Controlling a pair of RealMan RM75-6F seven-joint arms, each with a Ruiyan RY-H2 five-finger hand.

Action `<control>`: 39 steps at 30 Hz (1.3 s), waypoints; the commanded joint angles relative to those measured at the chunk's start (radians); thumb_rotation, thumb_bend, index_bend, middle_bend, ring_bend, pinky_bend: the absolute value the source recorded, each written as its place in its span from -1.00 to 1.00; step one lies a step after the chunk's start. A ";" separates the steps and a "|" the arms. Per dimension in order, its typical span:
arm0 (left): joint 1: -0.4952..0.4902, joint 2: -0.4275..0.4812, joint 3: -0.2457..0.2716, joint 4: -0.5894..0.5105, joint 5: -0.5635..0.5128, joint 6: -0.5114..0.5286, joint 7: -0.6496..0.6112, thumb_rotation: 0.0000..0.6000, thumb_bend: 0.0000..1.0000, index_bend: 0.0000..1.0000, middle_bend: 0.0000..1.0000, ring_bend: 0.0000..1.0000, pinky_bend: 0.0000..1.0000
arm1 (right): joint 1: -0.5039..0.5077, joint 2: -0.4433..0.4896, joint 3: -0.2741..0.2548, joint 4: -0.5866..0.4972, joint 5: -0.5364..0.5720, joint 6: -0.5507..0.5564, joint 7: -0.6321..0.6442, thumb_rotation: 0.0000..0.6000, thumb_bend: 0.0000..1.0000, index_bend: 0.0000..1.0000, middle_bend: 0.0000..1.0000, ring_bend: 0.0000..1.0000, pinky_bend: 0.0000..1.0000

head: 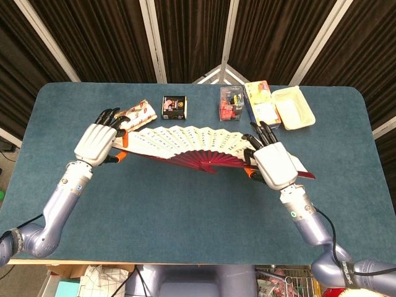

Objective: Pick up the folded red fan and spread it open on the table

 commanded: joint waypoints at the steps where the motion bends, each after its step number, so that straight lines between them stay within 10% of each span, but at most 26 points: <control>1: 0.004 -0.004 0.005 0.000 0.005 0.003 0.002 1.00 -0.04 0.45 -0.63 -1.00 -0.99 | -0.015 -0.002 -0.013 0.006 -0.016 0.006 0.005 1.00 -0.10 0.55 -0.42 -1.00 -1.00; 39: 0.122 -0.020 0.106 -0.005 0.131 0.027 -0.066 1.00 -0.04 0.43 -0.68 -1.00 -0.99 | -0.183 -0.030 -0.189 0.062 -0.216 0.025 0.028 1.00 -0.10 0.38 -0.43 -1.00 -1.00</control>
